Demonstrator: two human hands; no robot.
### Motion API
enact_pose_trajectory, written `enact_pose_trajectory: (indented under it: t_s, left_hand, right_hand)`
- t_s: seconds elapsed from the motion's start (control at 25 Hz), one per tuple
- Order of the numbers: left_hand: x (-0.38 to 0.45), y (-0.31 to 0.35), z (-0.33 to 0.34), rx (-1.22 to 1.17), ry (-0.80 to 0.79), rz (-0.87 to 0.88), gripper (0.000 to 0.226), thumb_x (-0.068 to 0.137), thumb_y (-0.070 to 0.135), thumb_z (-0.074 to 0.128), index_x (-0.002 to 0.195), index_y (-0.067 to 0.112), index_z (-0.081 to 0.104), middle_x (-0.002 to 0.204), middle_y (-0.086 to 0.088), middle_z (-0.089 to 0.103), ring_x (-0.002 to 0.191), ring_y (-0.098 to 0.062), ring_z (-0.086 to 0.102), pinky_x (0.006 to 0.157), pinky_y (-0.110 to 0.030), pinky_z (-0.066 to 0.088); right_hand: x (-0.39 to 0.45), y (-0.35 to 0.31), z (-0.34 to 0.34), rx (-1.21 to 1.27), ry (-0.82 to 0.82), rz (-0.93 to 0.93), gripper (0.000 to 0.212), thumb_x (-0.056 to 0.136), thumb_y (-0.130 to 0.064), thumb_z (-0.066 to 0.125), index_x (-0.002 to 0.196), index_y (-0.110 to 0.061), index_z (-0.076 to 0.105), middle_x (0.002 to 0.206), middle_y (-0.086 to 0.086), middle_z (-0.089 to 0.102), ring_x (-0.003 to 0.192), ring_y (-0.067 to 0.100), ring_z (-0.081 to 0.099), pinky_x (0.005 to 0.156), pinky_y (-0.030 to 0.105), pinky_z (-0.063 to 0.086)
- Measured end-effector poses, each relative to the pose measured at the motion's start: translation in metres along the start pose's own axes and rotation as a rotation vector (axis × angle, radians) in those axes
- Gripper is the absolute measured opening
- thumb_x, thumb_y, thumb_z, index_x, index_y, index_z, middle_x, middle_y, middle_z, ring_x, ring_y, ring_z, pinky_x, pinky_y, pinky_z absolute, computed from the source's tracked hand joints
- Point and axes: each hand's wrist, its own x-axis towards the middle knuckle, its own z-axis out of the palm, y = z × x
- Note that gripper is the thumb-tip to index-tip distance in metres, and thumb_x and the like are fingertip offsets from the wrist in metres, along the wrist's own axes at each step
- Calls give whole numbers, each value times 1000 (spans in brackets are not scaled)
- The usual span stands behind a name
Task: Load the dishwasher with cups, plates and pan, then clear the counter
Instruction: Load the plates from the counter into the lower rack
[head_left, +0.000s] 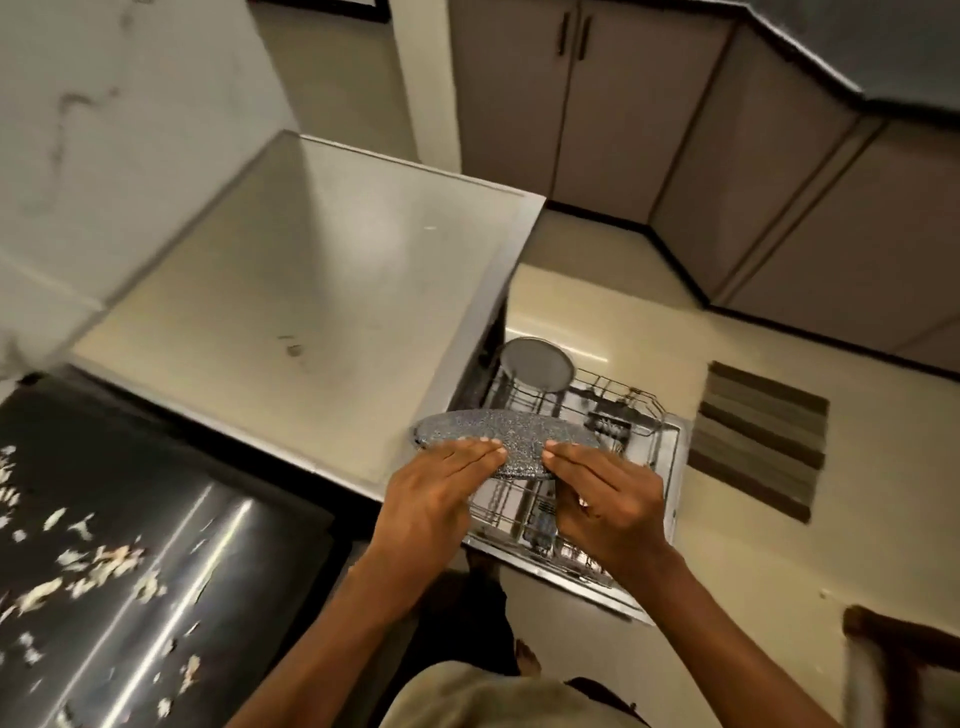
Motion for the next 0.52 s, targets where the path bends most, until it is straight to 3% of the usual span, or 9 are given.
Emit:
enact_pose_trajectory:
  t_s: [0.12,0.36,0.52]
  left_hand:
    - [36,-26,44,-64,-114,41,61,59,-25,63,109,7,76,110,-7,75,102,-24,71,87,-46,58]
    - [102,-68,123,-142,-341,100,55,64,-11,48,106,9,76,106,-7,76,99,-23,72,91,-46,57]
    - [129,-91,175,-133,-446,32,63,57,-23,62,109,9,75,108,-8,75,102,-25,71,92,-50,56]
  right_hand:
    - [-8,34,8,-113,-55,126,11,77,3,76,84,-4,80,90,5,77,79,18,74,62,31,60]
    - [-14,94,33,-286,-158,367,7,81,-3,72,77,-9,74,82,0,73,67,15,68,55,25,51]
    - [-21,147,60,-321,-238,495,9,79,-2,72,76,-10,70,79,1,70,63,20,65,48,30,50]
